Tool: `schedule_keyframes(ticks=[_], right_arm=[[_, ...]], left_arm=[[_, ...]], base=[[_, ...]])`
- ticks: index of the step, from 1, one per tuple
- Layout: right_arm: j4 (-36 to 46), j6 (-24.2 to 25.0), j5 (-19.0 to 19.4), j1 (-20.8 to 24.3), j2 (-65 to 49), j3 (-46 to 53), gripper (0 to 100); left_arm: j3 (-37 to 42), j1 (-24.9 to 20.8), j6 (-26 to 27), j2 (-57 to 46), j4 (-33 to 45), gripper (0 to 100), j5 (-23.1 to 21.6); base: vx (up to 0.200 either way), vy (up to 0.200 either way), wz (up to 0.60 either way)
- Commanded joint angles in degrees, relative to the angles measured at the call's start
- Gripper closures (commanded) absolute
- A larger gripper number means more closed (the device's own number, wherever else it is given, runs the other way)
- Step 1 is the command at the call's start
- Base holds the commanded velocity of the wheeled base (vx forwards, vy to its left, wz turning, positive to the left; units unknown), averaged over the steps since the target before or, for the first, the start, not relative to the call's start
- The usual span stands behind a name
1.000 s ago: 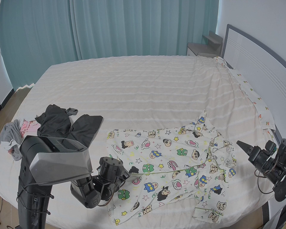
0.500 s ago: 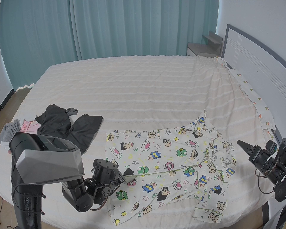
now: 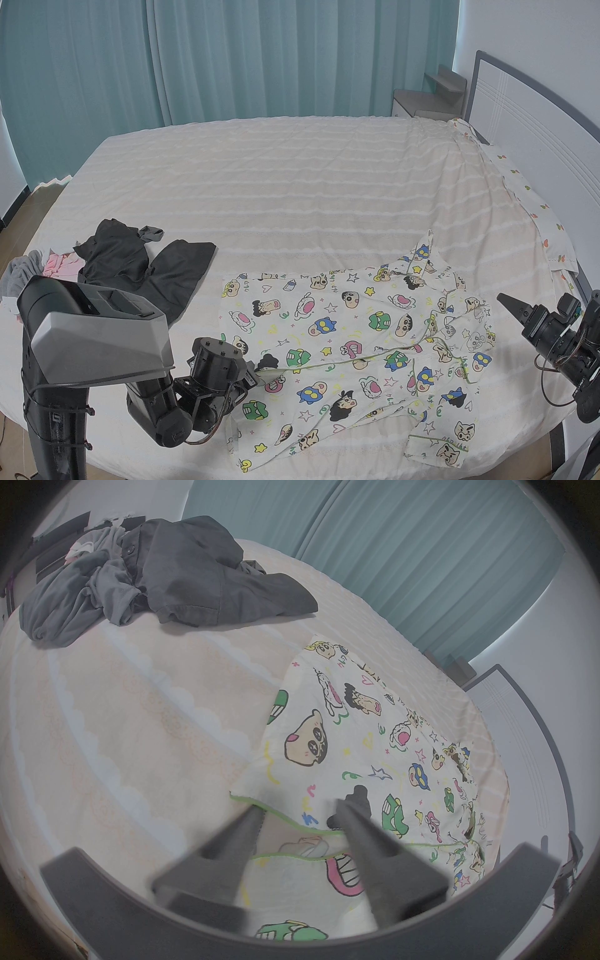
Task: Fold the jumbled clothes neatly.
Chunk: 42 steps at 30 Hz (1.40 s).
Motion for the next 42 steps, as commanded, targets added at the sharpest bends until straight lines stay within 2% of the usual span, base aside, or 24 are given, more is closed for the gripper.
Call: schedule_keyframes(ticks=[1,5,9,11,18,22,30,31,42], right_arm=[[0.0,0.0,0.0,0.0,0.0,0.8,0],[0.0,0.0,0.0,0.0,0.0,0.8,0],[0.0,0.0,0.0,0.0,0.0,0.8,0],[0.0,0.0,0.0,0.0,0.0,0.8,0],[0.0,0.0,0.0,0.2,0.0,0.8,0],[0.0,0.0,0.0,0.1,0.0,0.8,0],[0.0,0.0,0.0,0.0,0.0,0.7,0],[0.0,0.0,0.0,0.0,0.0,0.7,0],[0.0,0.0,0.0,0.0,0.0,0.7,0]], left_arm=[[0.3,0.1,0.0,-0.1,0.0,0,0.0],[3.7,0.3,-0.1,-4.2,0.0,0,-2.3],[9.9,0.1,-0.3,-10.6,0.3,0,-9.7],[11.9,0.1,-0.2,-12.3,0.4,0,-11.9],[13.1,0.2,0.7,-10.6,0.3,0,-13.7],[12.4,0.2,3.0,-6.6,-0.1,0,-14.3],[9.7,-0.1,3.4,-3.3,-0.3,0,-14.9],[9.7,-0.1,3.4,-3.3,-0.3,100,-15.2],[9.2,0.3,3.6,-2.9,-0.4,100,-15.7]], base=[[0.000,0.000,0.00],[0.000,0.000,0.00],[0.000,0.000,0.00],[0.000,0.000,0.00],[0.000,0.000,0.00],[0.000,0.000,0.00],[0.000,0.000,0.00],[0.000,0.000,0.00],[0.000,0.000,0.00]])
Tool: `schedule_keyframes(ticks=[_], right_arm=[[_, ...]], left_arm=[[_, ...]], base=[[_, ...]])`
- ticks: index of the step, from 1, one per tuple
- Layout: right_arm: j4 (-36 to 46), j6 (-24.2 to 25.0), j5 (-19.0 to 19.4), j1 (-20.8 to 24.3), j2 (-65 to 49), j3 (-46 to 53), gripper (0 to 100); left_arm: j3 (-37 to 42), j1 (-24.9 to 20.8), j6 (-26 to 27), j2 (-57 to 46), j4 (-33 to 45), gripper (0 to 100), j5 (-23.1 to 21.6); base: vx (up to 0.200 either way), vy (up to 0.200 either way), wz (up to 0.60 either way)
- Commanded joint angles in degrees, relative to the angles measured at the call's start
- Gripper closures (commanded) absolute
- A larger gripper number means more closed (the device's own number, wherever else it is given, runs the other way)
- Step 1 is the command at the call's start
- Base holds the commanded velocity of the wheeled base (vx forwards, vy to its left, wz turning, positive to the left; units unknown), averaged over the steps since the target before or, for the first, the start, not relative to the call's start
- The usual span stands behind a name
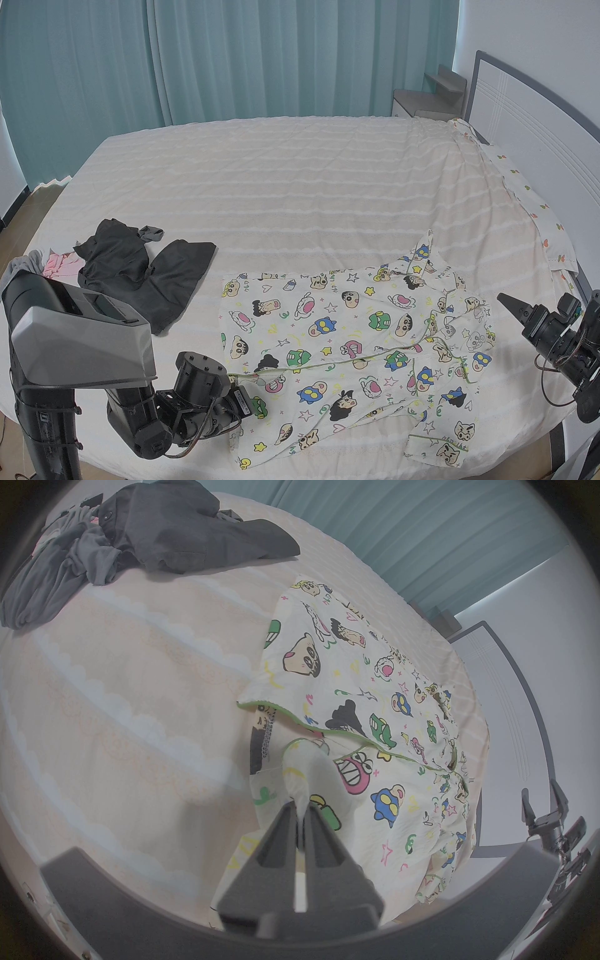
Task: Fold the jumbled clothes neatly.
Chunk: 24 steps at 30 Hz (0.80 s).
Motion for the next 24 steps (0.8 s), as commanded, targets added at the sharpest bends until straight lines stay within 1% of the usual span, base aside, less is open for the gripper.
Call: schedule_keyframes(ticks=[1,11,16,21,24], right_arm=[[0.0,0.0,0.0,0.0,-0.1,0.7,0],[0.0,0.0,0.0,-0.1,0.0,0.7,0],[0.0,0.0,0.0,-0.1,-0.1,0.7,0],[0.0,0.0,0.0,-0.1,-0.1,0.7,0],[0.0,0.0,0.0,-0.2,-0.1,0.7,0]], left_arm=[[0.1,0.3,0.2,0.4,0.0,100,0.2],[2.7,0.6,0.9,-4.9,0.5,100,0.5],[4.3,2.9,5.4,-5.3,0.2,100,0.8],[4.9,4.6,6.0,-5.4,0.3,100,0.9],[5.0,5.9,7.3,-5.2,0.3,100,0.8]], base=[[0.000,0.000,0.00],[0.000,0.000,0.00],[0.000,0.000,0.00],[0.000,0.000,0.00],[0.000,0.000,0.00]])
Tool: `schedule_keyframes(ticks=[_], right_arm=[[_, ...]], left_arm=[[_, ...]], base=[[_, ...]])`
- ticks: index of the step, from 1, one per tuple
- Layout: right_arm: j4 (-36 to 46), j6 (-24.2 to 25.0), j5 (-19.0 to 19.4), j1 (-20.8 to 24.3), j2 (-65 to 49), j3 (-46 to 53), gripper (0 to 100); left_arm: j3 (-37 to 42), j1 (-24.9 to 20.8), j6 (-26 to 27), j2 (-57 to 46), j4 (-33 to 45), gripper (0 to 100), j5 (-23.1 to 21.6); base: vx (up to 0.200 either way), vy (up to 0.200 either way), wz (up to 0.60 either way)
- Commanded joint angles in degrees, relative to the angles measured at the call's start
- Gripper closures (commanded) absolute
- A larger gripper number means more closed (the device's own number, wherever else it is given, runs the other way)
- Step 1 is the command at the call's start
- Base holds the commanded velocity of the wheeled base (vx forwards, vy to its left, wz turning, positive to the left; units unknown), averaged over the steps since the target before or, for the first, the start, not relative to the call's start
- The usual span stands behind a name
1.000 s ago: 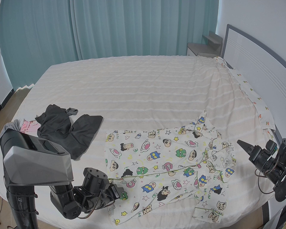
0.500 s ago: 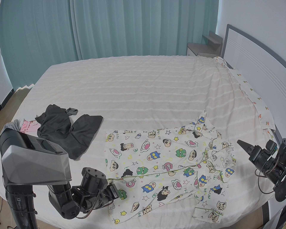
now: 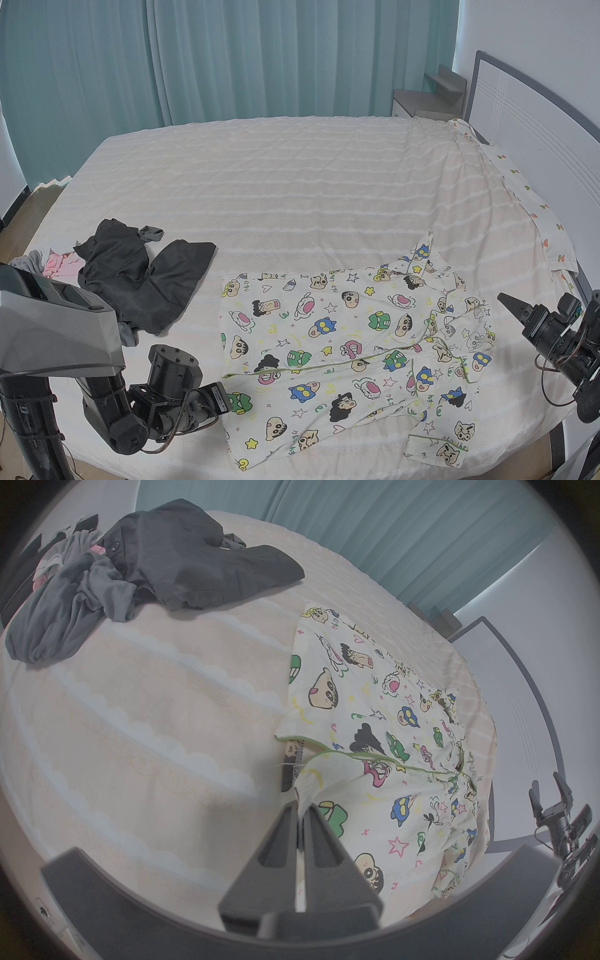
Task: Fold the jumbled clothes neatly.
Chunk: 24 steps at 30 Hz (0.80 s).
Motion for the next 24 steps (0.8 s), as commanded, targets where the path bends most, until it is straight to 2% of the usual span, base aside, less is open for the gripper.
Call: schedule_keyframes(ticks=[1,18,24], right_arm=[[0.0,0.0,0.0,0.0,0.0,0.7,0],[0.0,0.1,0.0,-0.1,-0.8,0.8,0],[0.0,0.0,0.0,-0.1,-0.8,0.8,0]], left_arm=[[0.3,1.9,0.8,-0.1,-0.1,100,-0.1],[-2.1,8.7,2.0,0.5,-0.1,100,-0.9],[-2.3,9.1,1.9,0.5,0.3,100,-2.2]], base=[[0.000,0.000,0.00],[0.000,0.000,0.00],[0.000,0.000,0.00]])
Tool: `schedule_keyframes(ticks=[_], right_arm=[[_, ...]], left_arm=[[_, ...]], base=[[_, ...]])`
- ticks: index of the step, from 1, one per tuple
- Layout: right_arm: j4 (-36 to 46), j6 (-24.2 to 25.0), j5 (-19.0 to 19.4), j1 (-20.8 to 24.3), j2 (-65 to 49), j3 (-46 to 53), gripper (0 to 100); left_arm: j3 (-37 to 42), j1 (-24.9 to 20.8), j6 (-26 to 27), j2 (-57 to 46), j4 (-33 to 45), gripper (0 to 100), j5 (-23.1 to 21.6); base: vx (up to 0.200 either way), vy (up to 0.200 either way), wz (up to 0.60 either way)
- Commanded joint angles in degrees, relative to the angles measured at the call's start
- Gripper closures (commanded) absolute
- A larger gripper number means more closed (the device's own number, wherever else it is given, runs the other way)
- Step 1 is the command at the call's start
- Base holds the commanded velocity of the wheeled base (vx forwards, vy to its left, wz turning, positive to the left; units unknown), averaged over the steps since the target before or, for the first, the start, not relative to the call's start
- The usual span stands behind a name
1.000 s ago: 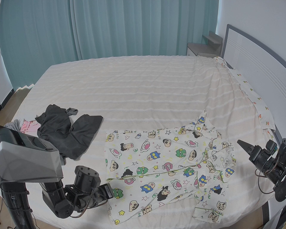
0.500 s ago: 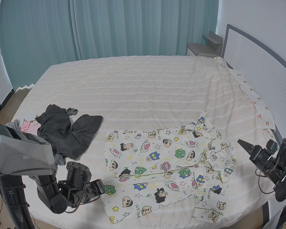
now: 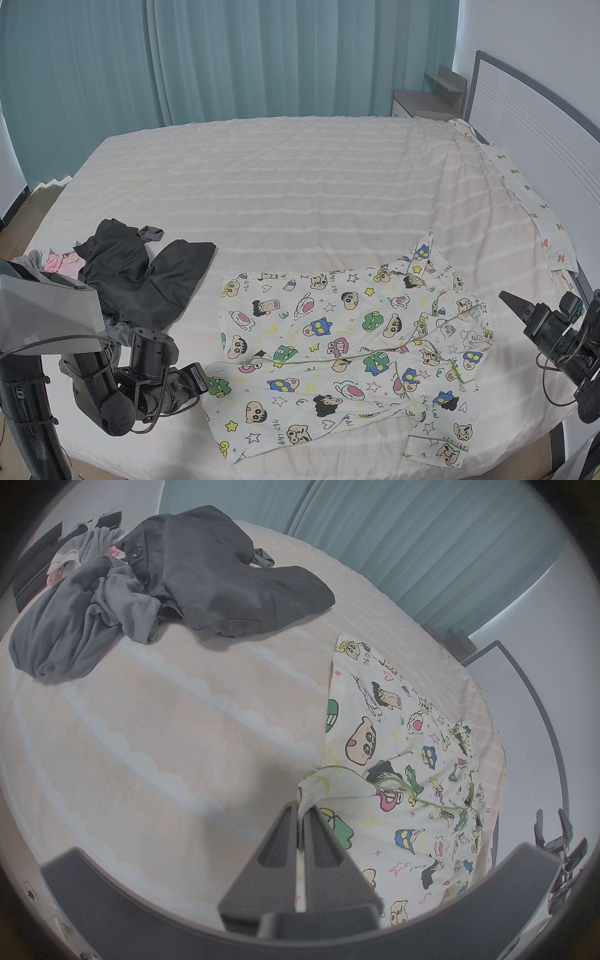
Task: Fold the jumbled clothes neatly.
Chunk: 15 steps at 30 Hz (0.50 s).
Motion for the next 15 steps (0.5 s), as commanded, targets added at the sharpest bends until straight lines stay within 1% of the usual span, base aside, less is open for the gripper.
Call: schedule_keyframes(ticks=[1,3,4,11,14,15], right_arm=[[0.0,0.0,0.0,0.0,0.0,0.8,0],[0.0,0.0,0.0,0.0,0.0,0.8,0],[0.0,0.0,0.0,0.0,0.0,0.7,0],[0.0,0.0,0.0,0.0,-0.1,0.8,0],[0.0,0.0,0.0,0.0,-0.1,0.8,0],[0.0,0.0,0.0,0.0,-0.1,0.8,0]], left_arm=[[-0.2,0.2,-0.1,0.2,0.0,100,-0.1],[-0.2,0.2,-0.1,0.2,0.0,100,-0.1],[-0.2,0.2,-0.1,0.2,0.0,0,-0.1],[0.7,0.2,-0.7,-0.8,0.0,0,-0.3],[3.0,0.1,-0.7,-2.4,0.1,0,-0.9],[5.2,-0.3,-1.2,-4.7,0.0,0,-2.6]], base=[[0.000,0.000,0.00],[0.000,0.000,0.00],[0.000,0.000,0.00],[0.000,0.000,0.00],[0.000,0.000,0.00],[0.000,0.000,0.00]])
